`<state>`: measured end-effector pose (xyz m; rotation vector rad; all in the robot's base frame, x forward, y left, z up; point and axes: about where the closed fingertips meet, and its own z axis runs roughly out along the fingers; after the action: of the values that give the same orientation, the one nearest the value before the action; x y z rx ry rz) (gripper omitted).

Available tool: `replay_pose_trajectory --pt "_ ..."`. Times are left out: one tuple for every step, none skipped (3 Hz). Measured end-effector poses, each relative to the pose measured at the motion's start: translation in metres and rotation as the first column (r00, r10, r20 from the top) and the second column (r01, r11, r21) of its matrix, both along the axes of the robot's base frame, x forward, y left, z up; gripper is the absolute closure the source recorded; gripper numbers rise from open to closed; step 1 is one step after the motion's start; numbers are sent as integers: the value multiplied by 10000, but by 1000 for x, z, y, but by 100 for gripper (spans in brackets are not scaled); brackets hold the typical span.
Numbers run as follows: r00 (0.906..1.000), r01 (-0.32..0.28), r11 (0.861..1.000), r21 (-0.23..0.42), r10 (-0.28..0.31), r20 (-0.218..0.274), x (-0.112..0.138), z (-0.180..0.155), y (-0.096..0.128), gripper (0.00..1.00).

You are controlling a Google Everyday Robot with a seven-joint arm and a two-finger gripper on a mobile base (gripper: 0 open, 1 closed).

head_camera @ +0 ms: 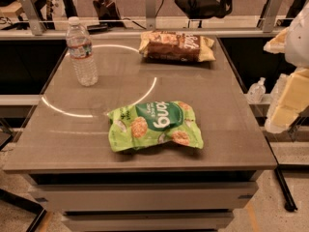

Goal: Move green rice chip bag near brown chip bag

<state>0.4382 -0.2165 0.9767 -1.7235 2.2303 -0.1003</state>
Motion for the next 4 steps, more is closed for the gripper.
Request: replay_pose_trajectory --pt "10000 0 10000 0 0 2 0 0 0 0" --pt "10000 80 9997 221 -81 55 0 1 2 0" --pt "9999 102 9944 1053 -100 -28 -1 1 6 0" --pt "9998 36 9757 2190 11 -216 -8 3 20 0"
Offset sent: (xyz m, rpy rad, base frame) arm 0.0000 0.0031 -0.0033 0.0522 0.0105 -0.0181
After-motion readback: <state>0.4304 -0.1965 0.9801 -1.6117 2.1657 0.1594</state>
